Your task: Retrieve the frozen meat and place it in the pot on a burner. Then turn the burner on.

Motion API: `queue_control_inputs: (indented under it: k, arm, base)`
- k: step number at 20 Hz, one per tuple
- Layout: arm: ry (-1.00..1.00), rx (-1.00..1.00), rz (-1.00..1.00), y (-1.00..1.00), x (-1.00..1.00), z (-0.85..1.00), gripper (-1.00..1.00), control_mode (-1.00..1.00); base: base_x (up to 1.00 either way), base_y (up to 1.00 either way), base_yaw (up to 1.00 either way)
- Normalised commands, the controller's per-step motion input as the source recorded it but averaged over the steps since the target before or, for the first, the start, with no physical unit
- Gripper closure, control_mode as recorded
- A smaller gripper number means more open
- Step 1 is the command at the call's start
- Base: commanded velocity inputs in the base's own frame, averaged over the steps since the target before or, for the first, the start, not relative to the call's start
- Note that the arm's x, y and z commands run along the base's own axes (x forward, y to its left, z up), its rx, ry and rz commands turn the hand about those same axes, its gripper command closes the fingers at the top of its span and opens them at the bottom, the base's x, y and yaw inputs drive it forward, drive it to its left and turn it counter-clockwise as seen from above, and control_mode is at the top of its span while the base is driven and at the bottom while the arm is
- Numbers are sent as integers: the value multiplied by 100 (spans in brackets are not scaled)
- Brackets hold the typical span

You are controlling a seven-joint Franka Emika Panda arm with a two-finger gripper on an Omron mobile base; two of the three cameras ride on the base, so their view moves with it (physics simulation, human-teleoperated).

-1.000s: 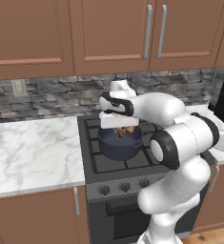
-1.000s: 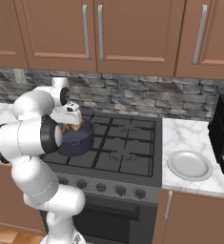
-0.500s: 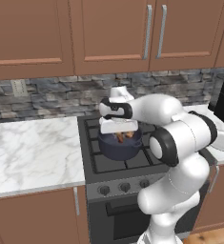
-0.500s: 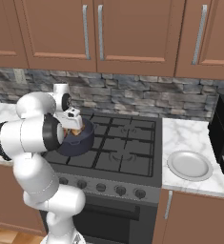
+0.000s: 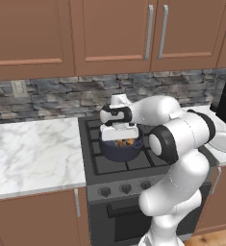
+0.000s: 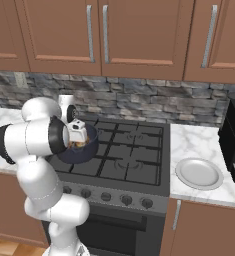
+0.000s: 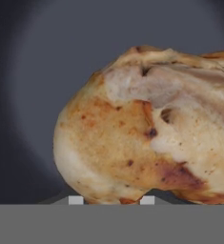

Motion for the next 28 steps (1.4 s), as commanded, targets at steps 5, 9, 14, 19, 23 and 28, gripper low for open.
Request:
queue_control_inputs:
  k: [5,9,14,19,23,28]
  arm:
    - [0,0,0,0,0,-8,100,-100]
    - [0,0,0,0,0,0,100,-100]
    - [0,0,0,0,0,0,-100,-100]
    - [0,0,0,0,0,0,-100,-100]
    - [-1,0,0,0,0,1,-100,-100]
    - [-9,0,0,0,0,35,-100,-100]
  base:
    - [0,0,0]
    - [0,0,0]
    - [0,0,0]
    - [0,0,0]
    - [0,0,0]
    - [0,0,0]
